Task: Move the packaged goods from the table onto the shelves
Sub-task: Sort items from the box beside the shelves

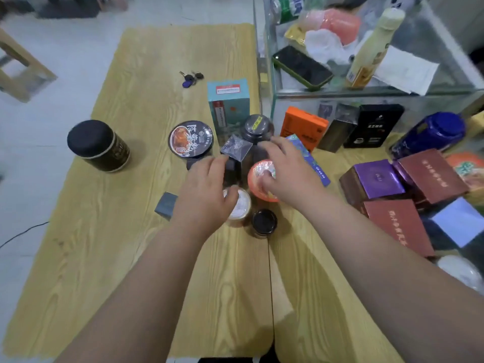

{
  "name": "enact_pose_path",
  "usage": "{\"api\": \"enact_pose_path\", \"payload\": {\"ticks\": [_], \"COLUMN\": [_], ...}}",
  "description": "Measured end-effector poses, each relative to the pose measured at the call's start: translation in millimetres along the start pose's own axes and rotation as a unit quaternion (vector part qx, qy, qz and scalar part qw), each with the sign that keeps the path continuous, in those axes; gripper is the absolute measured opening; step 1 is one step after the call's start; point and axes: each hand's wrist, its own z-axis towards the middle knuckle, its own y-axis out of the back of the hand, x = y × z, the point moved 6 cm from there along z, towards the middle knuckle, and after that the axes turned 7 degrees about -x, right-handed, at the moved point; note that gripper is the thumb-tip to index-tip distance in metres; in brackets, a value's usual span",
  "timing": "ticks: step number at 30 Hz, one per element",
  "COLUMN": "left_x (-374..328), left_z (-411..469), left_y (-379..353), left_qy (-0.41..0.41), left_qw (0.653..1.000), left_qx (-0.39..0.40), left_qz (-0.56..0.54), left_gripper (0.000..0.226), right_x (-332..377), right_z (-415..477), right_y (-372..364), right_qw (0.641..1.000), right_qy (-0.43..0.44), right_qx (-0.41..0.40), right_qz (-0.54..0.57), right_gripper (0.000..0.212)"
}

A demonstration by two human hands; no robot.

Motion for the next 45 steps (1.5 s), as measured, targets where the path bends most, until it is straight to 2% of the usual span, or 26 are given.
{"api": "enact_pose_path", "payload": {"ticks": [3, 8, 10, 14, 18, 23, 26, 31, 33, 36, 39, 40, 42, 43, 45], "left_x": [9.4, 7.3, 13.0, 23.1, 26.9, 28.5, 22.0, 6.1, 0.3, -9.1, -22.9, -27.5, -35.9, -40.0, -48.4], "left_z": [55.4, 103.1, 109.8, 112.3, 112.8, 107.3, 106.1, 97.0, 86.4, 66.0, 41.6, 31.4, 13.1, 5.4, -10.0], "left_y": [-21.0, -52.9, -66.8, -84.7, -82.7, -57.8, -38.0, 0.6, 11.1, 20.6, 19.3, 18.4, 18.3, 20.4, 26.5], "left_qy": [0.034, 0.026, 0.035, 0.071, 0.063, 0.028, 0.03, 0.113, 0.171, 0.258, 0.326, 0.355, 0.392, 0.397, 0.398], "left_qw": [0.994, 0.975, 0.964, 0.964, 0.971, 0.989, 0.997, 0.982, 0.957, 0.892, 0.811, 0.775, 0.723, 0.712, 0.708], "left_qx": [0.074, 0.14, 0.173, 0.2, 0.187, 0.109, 0.072, 0.015, -0.001, -0.023, -0.003, 0.001, 0.004, -0.002, -0.015], "left_qz": [0.071, 0.169, 0.197, 0.162, 0.137, 0.097, 0.021, -0.15, -0.236, -0.371, -0.486, -0.522, -0.568, -0.578, -0.583], "left_gripper": [0.061, 0.075, 0.08, 0.071, 0.065, 0.059, 0.062, 0.065, 0.061, 0.044, 0.013, 0.013, 0.035, 0.045, 0.036], "right_x": [-3.2, -13.1, -19.2, -27.0, -28.1, -22.9, -15.1, -10.8, -12.2, -18.4, -23.6, -24.1, -23.6, -22.0, -17.9], "right_z": [53.8, 106.1, 115.9, 125.4, 124.1, 115.3, 109.4, 89.9, 76.4, 51.2, 24.1, 14.3, -6.5, -17.6, -39.1], "right_y": [2.4, -11.3, -18.8, -31.2, -35.0, -7.8, 18.0, 55.2, 67.8, 76.5, 70.8, 68.0, 63.5, 62.3, 62.1], "right_qw": [0.999, 0.985, 0.982, 0.99, 0.994, 0.989, 0.977, 0.946, 0.939, 0.915, 0.858, 0.839, 0.817, 0.806, 0.782], "right_qy": [-0.019, -0.014, -0.018, -0.043, -0.057, -0.04, -0.03, -0.011, -0.012, -0.052, -0.109, -0.123, -0.136, -0.139, -0.139], "right_qx": [0.013, 0.12, 0.143, 0.123, 0.092, 0.023, -0.016, -0.059, -0.067, -0.062, -0.041, -0.031, -0.008, 0.005, 0.03], "right_qz": [-0.046, -0.12, -0.118, -0.059, 0.012, 0.138, 0.21, 0.318, 0.337, 0.396, 0.501, 0.53, 0.561, 0.575, 0.607], "right_gripper": [0.076, 0.104, 0.106, 0.098, 0.091, 0.085, 0.082, 0.082, 0.082, 0.081, 0.077, 0.076, 0.072, 0.07, 0.065]}}
